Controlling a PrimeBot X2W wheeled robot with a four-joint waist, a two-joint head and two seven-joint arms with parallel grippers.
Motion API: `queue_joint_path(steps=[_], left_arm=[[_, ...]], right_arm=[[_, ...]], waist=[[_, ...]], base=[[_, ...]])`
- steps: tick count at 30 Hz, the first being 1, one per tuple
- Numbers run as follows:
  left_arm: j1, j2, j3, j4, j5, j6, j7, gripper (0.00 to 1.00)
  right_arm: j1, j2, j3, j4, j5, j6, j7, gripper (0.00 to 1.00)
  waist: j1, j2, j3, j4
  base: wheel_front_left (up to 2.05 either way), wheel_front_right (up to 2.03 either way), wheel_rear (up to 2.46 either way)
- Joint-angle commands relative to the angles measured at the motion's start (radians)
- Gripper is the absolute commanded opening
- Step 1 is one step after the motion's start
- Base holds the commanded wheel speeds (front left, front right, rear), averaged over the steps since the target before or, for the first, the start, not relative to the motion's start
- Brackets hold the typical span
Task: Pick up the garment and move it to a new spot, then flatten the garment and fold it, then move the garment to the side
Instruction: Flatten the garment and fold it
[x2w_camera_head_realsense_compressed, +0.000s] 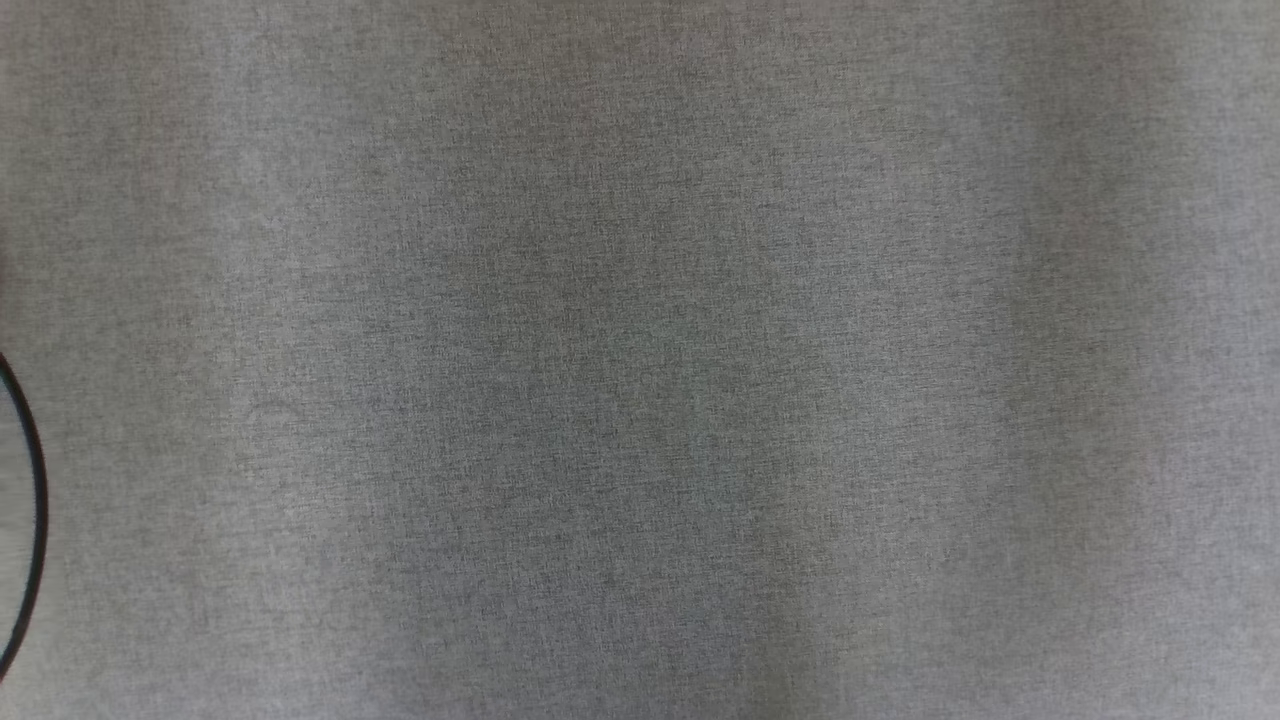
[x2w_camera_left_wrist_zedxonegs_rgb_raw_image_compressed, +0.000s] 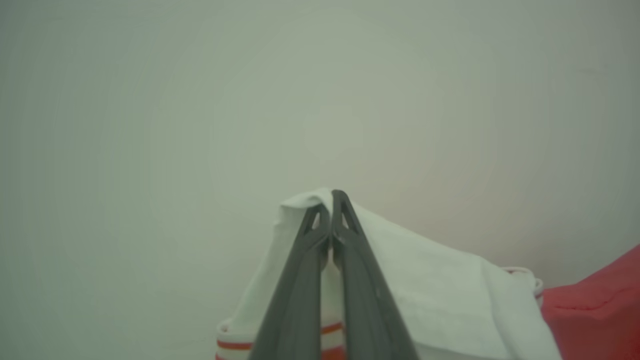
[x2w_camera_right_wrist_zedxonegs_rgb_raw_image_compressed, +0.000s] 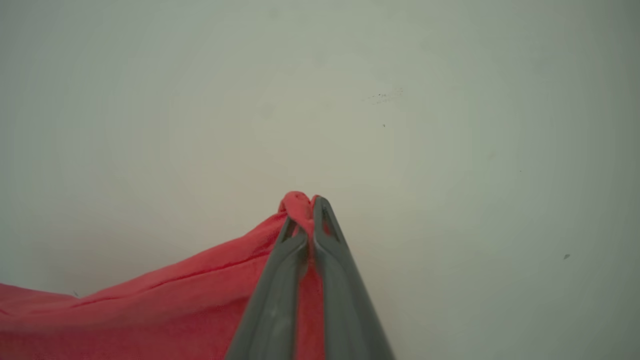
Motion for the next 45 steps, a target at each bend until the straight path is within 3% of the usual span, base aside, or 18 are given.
queue_joint_path(steps=[1,12,18,24,27,33,36,45], left_arm=[[-0.014,0.006,-0.008,0.003,-0.005,0.002,-0.008,0.0],[0.081,0.008,-0.074,-0.021,-0.072,0.002,-0.046,0.0],[0.306,0.066,-0.159,-0.143,-0.132,0.002,-0.075,0.0],[0.548,0.128,-0.174,-0.265,-0.187,0.002,-0.081,0.0],[0.71,0.144,-0.123,-0.371,-0.198,0.007,-0.081,0.0],[1.158,0.128,0.05,-0.676,-0.213,0.081,-0.081,0.0],[1.348,0.124,0.095,-0.795,-0.16,0.112,-0.081,0.0],[1.843,0.039,0.196,-1.055,-0.062,0.157,-0.081,0.0]], right_arm=[[-0.015,-0.008,0.012,0.005,0.003,0.001,-0.004,0.0],[0.049,-0.005,0.091,-0.005,0.048,0.001,-0.021,0.0],[0.237,-0.035,0.155,-0.104,0.122,0.001,-0.041,0.0],[0.437,-0.052,0.184,-0.184,0.209,0.001,-0.055,0.0],[0.559,-0.062,0.196,-0.239,0.26,0.001,-0.065,0.0],[0.88,-0.085,0.22,-0.365,0.344,0.001,-0.09,0.0],[1.013,-0.106,0.216,-0.415,0.372,0.001,-0.099,0.0],[1.389,-0.156,0.211,-0.542,0.399,0.001,-0.106,0.0]], waist=[[0.0,-0.0001,0.002,0.001],[0.0,-0.0001,-0.006,0.008],[0.0,-0.0001,-0.081,0.014],[0.0,-0.0001,-0.154,0.011],[0.0,-0.0001,-0.197,0.012],[0.0,-0.0001,-0.301,0.015],[0.0,-0.0001,-0.345,0.02],[0.0,-0.0001,-0.475,0.038]], base=[[0.0,0.0,0.0],[0.0,0.0,0.0],[0.0,0.0,0.0],[0.0,0.0,0.0],[0.0,0.0,0.0],[0.0,0.0,0.0],[0.0,0.0,0.0],[0.0,0.0,0.0]])
